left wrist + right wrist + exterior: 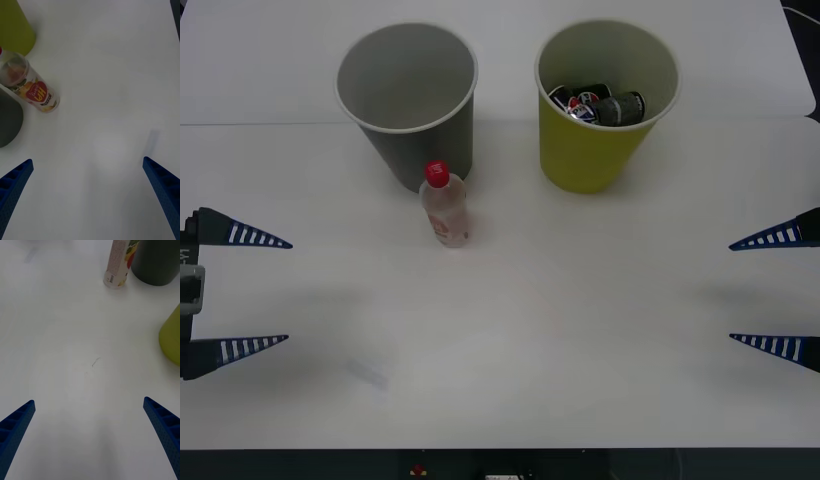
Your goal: Put the can into the green bin and the plastic bottle into the gray bin
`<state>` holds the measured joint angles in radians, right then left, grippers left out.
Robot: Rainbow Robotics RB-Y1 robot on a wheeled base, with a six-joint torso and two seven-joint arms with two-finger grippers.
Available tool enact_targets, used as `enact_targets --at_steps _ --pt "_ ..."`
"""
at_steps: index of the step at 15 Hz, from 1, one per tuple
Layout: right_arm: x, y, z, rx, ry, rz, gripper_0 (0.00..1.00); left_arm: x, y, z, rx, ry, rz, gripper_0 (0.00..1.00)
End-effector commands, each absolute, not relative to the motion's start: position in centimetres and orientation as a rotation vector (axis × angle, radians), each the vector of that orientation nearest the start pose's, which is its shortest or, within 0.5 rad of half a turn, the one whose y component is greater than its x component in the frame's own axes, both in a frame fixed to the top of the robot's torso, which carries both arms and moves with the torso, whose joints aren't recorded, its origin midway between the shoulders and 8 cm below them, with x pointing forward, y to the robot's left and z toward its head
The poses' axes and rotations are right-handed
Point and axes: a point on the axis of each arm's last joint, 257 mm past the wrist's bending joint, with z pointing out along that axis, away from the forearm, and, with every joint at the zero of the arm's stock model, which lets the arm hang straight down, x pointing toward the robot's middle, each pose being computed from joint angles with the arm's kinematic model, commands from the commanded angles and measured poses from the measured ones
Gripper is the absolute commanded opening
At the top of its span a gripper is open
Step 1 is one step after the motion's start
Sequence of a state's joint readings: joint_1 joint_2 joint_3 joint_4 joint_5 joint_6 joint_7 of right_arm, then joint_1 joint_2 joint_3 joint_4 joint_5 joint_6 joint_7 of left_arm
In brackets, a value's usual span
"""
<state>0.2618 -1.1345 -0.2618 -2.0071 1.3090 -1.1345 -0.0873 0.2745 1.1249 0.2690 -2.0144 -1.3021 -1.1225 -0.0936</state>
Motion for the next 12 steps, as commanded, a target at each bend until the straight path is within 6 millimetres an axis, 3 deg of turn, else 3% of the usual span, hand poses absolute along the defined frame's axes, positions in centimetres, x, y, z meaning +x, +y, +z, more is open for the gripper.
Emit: enact_targets --at_steps 1,12 --pt "34.1 -28.6 -16.7 -1.634 1.596 0.209 1.0 34.4 27.6 -17.2 1.697 1.453 -0.135 1.0" --pt "34.1 -28.6 -16.7 -1.634 1.596 0.209 1.0 35.8 23.8 -20.5 1.16 1.618 -0.276 1.0"
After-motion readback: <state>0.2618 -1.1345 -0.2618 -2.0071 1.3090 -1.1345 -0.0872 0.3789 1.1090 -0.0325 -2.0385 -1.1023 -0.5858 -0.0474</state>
